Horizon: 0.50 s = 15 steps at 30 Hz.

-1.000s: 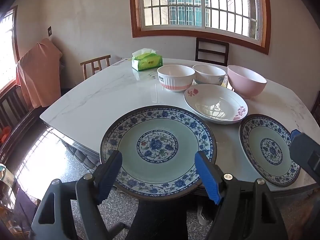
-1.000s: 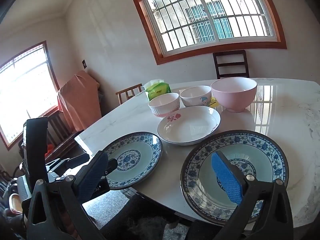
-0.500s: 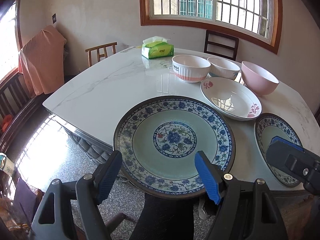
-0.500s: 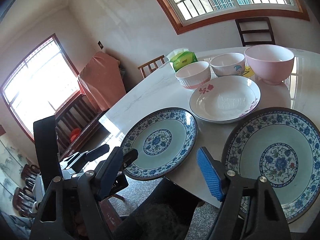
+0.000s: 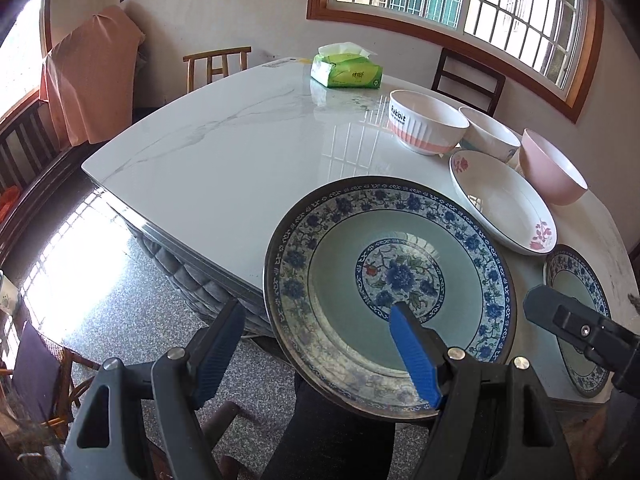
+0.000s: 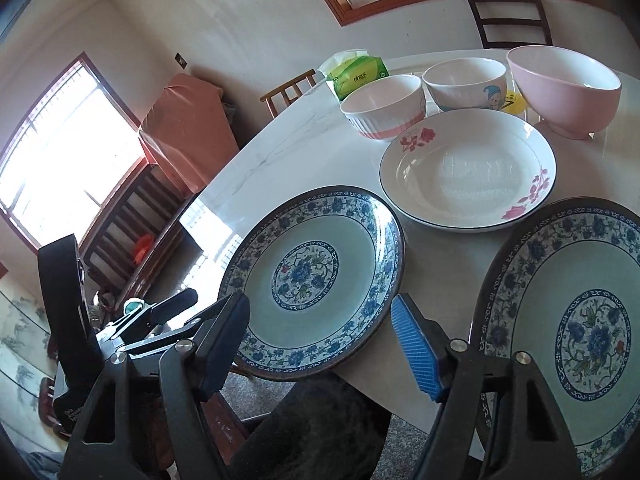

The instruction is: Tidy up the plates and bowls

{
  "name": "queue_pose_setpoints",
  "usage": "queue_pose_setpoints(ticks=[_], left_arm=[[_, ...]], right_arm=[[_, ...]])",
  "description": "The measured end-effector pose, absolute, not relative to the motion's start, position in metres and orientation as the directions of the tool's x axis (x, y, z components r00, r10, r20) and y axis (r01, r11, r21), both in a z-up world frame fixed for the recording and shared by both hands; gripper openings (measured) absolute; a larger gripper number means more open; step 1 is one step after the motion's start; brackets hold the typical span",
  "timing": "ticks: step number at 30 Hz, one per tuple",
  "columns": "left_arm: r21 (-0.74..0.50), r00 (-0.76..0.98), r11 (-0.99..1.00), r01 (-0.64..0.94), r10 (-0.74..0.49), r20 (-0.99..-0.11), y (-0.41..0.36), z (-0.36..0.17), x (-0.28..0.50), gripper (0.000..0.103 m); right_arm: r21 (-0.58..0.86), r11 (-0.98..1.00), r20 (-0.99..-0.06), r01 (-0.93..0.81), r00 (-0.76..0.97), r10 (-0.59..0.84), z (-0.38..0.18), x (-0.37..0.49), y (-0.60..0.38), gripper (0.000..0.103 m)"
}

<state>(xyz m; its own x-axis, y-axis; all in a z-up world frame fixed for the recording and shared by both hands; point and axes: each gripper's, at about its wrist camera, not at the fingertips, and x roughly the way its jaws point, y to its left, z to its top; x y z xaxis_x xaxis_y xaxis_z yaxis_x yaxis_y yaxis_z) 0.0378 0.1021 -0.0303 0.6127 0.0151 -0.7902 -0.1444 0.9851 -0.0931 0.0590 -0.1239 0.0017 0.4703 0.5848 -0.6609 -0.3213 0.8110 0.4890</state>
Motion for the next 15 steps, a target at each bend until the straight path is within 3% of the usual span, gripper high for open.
queue_pose_setpoints(ticks=[11,15], left_arm=[[-0.142,0.563,0.976,-0.166,-0.025,-0.826,0.115,-0.045,0.055,0.077],[-0.153,0.553,0.973,-0.171,-0.034,-0.833,0.117,-0.049,0.056,0.065]], right_arm=[[0.468,0.841,-0.725,-0.27,0.426,0.541,-0.017,0.084,-0.117,0.072],[0.447,0.858,-0.752,-0.253,0.413,0.514,-0.022,0.088,-0.113,0.072]])
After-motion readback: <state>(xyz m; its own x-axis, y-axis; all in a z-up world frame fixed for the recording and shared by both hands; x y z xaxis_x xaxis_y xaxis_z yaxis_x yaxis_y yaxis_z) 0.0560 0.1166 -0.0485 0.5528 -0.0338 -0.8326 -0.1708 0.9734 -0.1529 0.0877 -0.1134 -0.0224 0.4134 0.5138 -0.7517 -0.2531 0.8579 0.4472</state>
